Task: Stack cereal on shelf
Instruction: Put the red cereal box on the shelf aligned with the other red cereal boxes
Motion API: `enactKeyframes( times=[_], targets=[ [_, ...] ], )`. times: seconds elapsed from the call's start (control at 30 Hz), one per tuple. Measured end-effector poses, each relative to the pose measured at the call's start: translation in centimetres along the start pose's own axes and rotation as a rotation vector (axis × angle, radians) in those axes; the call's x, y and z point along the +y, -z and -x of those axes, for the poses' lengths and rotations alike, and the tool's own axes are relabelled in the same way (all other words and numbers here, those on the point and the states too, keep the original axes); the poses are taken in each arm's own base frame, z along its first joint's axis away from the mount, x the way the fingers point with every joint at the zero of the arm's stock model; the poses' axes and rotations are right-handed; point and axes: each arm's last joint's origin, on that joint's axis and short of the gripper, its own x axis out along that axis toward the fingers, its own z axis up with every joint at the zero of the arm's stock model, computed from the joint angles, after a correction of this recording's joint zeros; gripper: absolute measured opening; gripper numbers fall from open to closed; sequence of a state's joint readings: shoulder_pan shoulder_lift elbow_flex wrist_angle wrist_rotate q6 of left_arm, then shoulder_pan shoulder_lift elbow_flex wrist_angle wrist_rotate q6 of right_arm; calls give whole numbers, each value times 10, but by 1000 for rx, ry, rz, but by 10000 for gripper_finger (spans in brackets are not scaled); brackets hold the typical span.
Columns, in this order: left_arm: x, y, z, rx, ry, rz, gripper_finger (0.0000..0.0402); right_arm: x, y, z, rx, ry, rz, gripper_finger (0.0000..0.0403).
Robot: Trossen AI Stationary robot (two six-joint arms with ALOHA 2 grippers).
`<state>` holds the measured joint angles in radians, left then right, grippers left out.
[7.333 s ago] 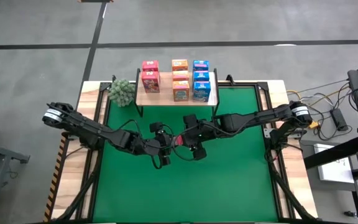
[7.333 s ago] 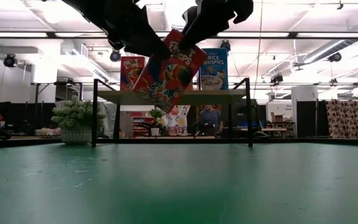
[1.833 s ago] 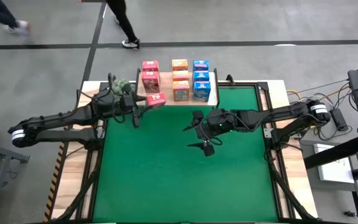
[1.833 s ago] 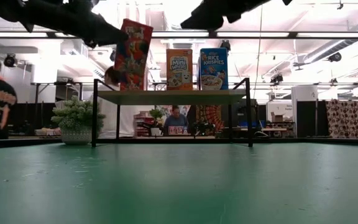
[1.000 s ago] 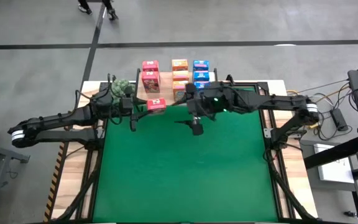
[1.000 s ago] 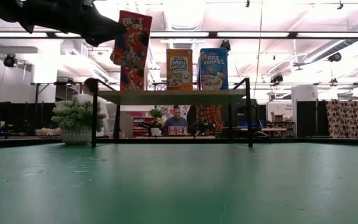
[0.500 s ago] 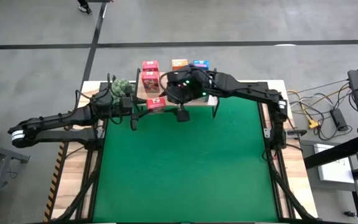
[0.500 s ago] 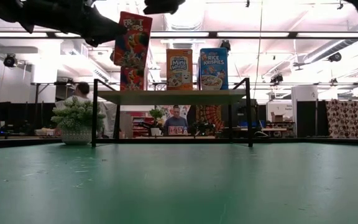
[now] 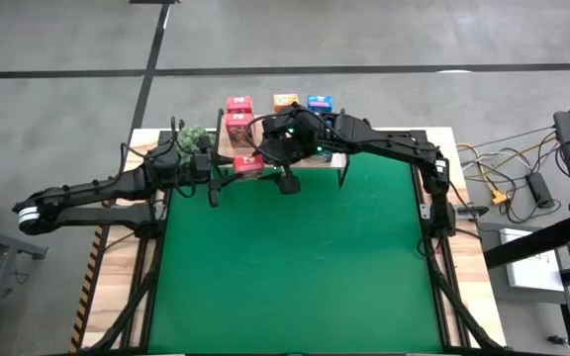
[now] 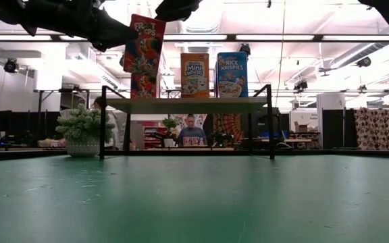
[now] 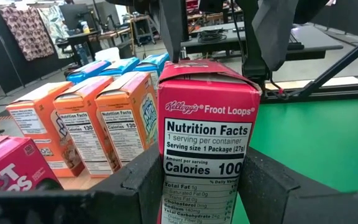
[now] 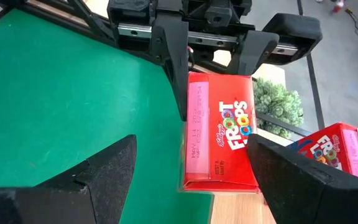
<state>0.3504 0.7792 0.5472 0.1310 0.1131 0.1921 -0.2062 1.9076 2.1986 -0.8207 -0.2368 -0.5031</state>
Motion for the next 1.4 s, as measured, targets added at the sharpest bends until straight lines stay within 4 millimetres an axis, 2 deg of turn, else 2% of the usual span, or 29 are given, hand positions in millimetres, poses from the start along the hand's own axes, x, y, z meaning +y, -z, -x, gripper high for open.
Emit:
enactKeyframes(
  times=[0.2,0.83,1.07,1.2,1.4],
  targets=[
    [0,1,0,13,-2,2,158,-1,4,-9,18,-7,-10,292],
    [0,1,-4,2,9,2,158,-12,2,-12,-59,49,-65,292],
    [1,-5,-3,-60,-6,11,158,-20,11,-11,-23,51,-133,292],
    [1,-5,-3,-61,-7,10,158,-18,17,-18,-12,39,-136,291],
    [1,-5,-4,-59,-7,11,158,-17,21,-24,-13,37,-129,270]
  ],
)
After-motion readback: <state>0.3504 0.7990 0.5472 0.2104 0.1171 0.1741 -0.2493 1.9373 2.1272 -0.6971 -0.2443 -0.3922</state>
